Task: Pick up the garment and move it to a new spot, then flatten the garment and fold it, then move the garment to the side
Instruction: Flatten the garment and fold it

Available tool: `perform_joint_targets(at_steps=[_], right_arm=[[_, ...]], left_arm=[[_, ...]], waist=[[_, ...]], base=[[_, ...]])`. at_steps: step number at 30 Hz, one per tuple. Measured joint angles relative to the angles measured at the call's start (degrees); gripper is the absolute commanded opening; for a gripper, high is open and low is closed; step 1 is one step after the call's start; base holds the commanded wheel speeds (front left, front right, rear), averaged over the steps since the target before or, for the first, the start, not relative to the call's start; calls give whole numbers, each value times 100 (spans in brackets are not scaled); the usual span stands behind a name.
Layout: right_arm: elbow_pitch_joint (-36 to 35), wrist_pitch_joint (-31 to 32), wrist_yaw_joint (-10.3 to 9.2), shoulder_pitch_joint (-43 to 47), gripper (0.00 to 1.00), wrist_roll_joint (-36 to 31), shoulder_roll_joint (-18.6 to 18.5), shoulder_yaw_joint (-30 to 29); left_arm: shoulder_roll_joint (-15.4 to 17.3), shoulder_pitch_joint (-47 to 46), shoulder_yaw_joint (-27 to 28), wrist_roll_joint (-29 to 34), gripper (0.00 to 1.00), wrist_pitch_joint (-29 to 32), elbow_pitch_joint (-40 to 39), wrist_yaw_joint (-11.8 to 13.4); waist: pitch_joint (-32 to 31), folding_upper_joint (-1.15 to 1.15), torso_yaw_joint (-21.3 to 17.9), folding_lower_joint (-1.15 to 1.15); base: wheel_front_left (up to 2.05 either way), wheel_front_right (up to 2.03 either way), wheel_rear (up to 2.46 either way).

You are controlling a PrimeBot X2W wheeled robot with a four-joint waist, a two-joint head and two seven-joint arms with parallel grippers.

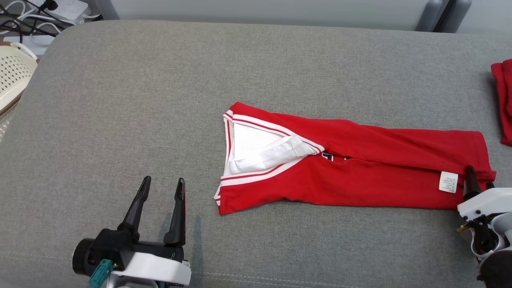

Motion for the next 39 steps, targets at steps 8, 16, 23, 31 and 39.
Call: perform_joint_targets(at_steps=[8,16,23,31,39], right_arm=[[422,9,1,-250,0,22,-36,93],[443,98,1,-251,0,141,-10,242],[192,-59,1,-236,0,303,-211,270],[-396,-3,0,-74,0,700,-365,368],[-2174,354,-1,476,0,1529,-63,628]], left_arm=[[-3,-63,4,-1,100,0,5,0],[-4,-64,19,-2,100,0,0,1],[-5,-61,92,-12,100,0,-8,1],[-7,-50,158,-52,100,0,-26,2],[-9,-47,154,-54,100,0,-8,1]], waist=[[50,0,24,0],[-17,0,-15,0],[-140,0,-72,0],[-302,0,-220,0],[-444,0,-190,0]], base=[[0,0,0],[0,0,0],[0,0,0],[0,0,0],[0,0,0]])
